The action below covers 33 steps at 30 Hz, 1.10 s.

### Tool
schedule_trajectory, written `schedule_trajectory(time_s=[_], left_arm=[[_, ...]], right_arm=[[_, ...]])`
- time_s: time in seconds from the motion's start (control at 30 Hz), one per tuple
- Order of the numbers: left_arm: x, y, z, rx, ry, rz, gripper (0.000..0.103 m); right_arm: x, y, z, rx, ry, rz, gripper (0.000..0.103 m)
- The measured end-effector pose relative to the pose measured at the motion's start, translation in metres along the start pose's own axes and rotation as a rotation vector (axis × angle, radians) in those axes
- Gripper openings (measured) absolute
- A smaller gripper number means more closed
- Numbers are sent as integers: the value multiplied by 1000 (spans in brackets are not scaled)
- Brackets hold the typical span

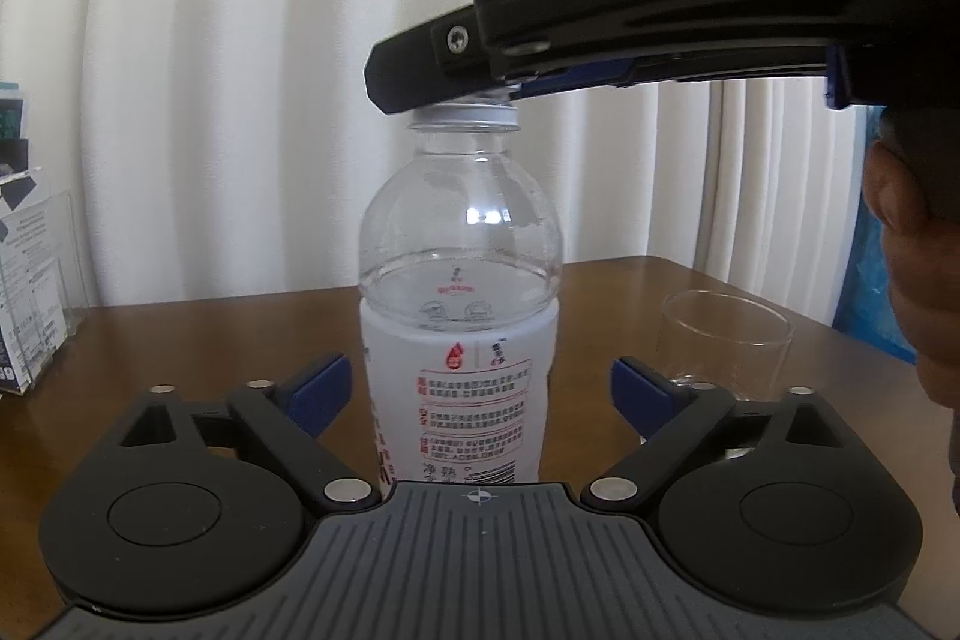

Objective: Unscrew bottle cap and pour
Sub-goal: 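Regrip and keep twisting the cap with the right gripper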

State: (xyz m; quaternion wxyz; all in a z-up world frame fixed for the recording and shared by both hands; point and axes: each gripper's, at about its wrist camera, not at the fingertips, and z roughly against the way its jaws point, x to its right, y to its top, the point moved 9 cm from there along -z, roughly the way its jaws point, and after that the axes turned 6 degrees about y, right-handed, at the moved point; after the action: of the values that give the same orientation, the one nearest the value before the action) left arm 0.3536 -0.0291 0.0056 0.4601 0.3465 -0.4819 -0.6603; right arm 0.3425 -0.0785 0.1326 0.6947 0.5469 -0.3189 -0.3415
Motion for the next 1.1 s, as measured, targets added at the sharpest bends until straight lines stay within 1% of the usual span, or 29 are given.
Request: schedule_trajectory(time_s=[0.03,0.1,0.17,0.33,0.43,0.63,0.77,1.1], left_arm=[[1,0,0,-1,-4,-3,79],[1,-1,0,-1,-6,-4,76],[-1,-1,1,-1,-4,0,70],[-6,0,0,-2,-7,8,60],[-6,0,-1,-2,-14,8,58],[-5,0,-2,2,-11,-1,58],[-6,0,-1,2,-9,1,58],[-5,0,-1,4,-13,2,58]], right_arm=[[1,0,0,-2,9,-1,32],[2,1,-1,-11,28,6,32],[4,2,-1,-19,54,11,32],[14,4,-2,-58,178,-2,32],[19,7,-3,-86,286,20,32],[26,9,-3,-122,421,17,32],[24,9,-2,-104,407,34,32],[33,15,-4,-74,442,-5,32]])
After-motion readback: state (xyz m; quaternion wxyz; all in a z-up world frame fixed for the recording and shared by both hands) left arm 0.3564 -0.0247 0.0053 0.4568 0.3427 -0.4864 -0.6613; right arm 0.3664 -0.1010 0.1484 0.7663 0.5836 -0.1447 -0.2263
